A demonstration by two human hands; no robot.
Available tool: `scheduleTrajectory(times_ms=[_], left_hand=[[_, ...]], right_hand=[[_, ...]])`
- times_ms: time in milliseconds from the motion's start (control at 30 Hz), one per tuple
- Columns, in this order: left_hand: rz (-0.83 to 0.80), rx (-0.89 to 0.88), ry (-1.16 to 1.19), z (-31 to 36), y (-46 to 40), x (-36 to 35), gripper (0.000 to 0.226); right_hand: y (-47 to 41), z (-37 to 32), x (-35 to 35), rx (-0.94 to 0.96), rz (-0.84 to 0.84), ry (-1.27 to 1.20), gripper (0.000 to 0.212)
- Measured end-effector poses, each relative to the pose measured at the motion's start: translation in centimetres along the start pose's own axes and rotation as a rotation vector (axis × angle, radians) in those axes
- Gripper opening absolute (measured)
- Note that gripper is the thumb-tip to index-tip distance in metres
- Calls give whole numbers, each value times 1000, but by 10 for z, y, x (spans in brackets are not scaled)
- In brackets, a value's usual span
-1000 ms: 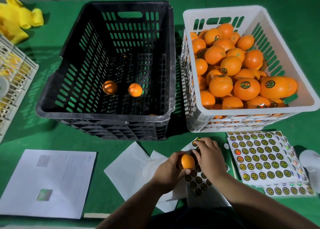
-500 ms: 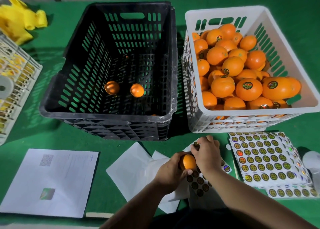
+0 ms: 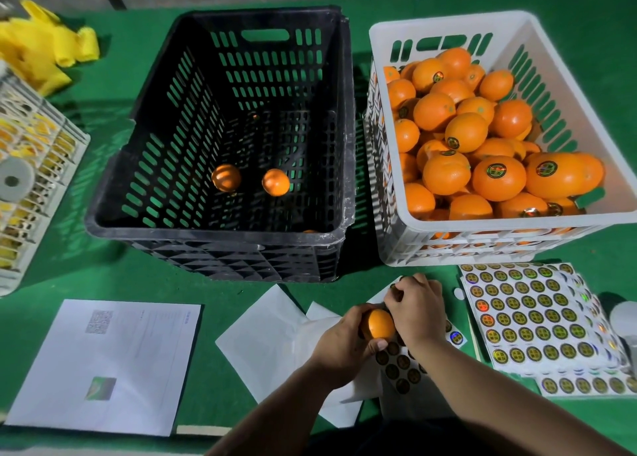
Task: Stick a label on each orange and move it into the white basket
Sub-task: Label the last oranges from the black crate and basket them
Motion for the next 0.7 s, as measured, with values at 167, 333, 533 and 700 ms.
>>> scheduleTrajectory(times_ms=[167, 333, 533, 700], left_hand=[[8, -4, -9, 2, 1, 2, 77], [4, -2, 21, 2, 1, 2, 77], [5, -16, 32, 0, 1, 2, 75], [2, -17, 11, -1, 1, 1, 73]], right_hand=[[2, -2, -4, 24, -35, 32, 24], [2, -9, -3, 49, -15, 8, 15], [-5, 11, -4, -36, -32, -250, 11], [-16, 17, -2, -19, -137, -320, 13]])
Point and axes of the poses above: each hand's wrist, its own y-axis away from the middle knuckle, its own x-axis out of the back of the hand, z = x × y, the point moved 10 cm from there along -y, towards the middle knuckle, and after that the axes turned 13 degrees about -y, right-handed, at the moved point
